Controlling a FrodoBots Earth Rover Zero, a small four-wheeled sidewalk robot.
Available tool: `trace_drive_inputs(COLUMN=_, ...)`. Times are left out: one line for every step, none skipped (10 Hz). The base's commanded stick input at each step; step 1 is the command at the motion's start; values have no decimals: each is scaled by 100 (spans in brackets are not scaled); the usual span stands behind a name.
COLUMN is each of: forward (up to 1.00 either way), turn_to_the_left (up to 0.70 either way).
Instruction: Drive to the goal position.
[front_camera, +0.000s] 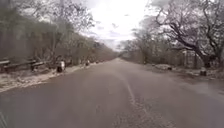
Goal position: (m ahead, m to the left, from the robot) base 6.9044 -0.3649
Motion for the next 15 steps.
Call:
trace_drive_inputs(forward=70, turn_to_the_left=0)
trace_drive_inputs(forward=70, turn_to_the_left=0)
trace_drive_inputs(forward=70, turn_to_the_left=0)
trace_drive_inputs(forward=70, turn_to_the_left=0)
trace_drive_inputs(forward=70, turn_to_the_left=0)
trace_drive_inputs(forward=70, turn_to_the_left=0)
trace_drive_inputs(forward=70, turn_to_the_left=0)
trace_drive_inputs(forward=70, turn_to_the_left=0)
trace_drive_inputs(forward=70, turn_to_the_left=0)
trace_drive_inputs(forward=70, turn_to_the_left=0)
trace_drive_inputs(forward=70, turn_to_the_left=0)
trace_drive_inputs(forward=70, turn_to_the_left=0)
trace_drive_inputs(forward=70, turn_to_the_left=0)
trace_drive_inputs(forward=70, turn_to_the_left=0)
trace_drive_inputs(forward=70, turn_to_the_left=0)
